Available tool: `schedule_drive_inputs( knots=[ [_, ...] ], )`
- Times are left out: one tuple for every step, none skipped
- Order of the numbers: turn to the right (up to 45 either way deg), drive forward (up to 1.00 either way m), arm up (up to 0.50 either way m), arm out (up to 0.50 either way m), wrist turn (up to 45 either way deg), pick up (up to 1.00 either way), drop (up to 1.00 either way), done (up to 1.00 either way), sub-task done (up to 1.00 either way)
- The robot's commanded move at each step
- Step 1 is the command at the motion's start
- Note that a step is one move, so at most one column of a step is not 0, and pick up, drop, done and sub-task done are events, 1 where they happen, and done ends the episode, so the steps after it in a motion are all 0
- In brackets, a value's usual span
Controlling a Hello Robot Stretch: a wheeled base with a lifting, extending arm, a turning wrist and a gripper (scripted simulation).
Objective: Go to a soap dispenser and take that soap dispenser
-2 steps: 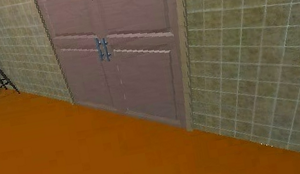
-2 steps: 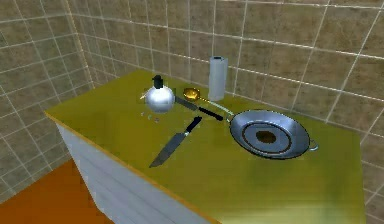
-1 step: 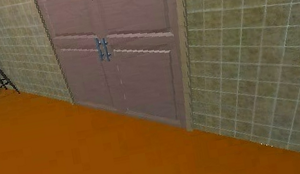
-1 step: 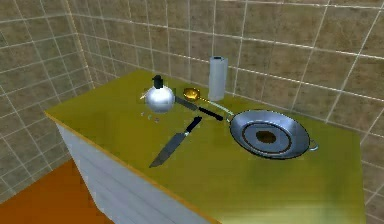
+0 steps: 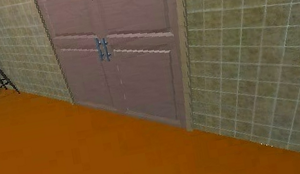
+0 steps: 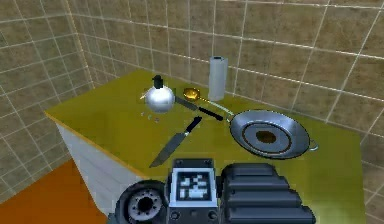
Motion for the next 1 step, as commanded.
schedule_drive_inputs(
  knots=[
    [0.0, 0.0, 0.0, 0.44, 0.0, 0.0, 0.0, 0.0, 0.0]
  ],
)
